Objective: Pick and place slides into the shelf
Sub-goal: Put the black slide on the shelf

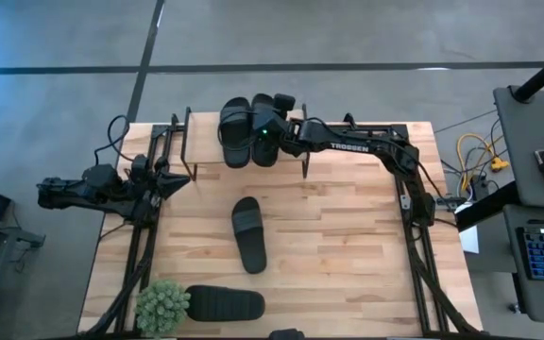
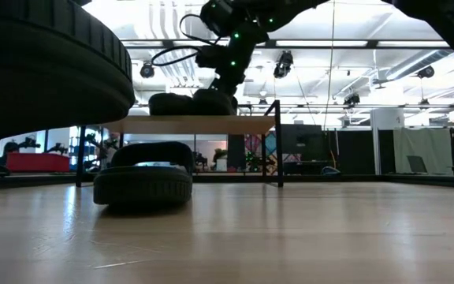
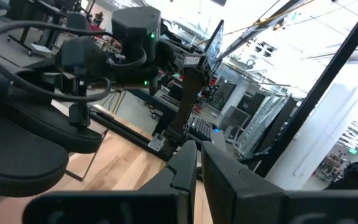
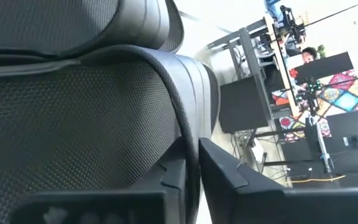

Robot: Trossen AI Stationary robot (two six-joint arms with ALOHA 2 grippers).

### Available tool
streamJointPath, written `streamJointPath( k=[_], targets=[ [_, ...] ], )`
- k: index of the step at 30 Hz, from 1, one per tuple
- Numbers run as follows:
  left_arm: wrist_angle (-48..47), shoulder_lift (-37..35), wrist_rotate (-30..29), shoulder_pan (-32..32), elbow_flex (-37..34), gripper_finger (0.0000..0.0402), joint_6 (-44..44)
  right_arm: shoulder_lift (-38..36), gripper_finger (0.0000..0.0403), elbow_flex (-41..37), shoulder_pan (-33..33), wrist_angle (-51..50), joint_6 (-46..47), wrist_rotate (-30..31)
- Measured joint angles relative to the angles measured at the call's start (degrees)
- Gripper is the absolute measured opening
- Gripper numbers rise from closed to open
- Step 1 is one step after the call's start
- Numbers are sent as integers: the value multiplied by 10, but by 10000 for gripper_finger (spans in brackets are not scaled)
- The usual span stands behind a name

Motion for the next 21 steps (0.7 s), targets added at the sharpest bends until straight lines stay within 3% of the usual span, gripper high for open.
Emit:
streamJointPath(
  k=[11,21],
  targets=[
    [0,0,0,0,0,10,1,2,101,1,0,-6,4,-1],
    [0,0,0,0,0,10,1,-1,118,2,0,-52,7,0]
  ],
)
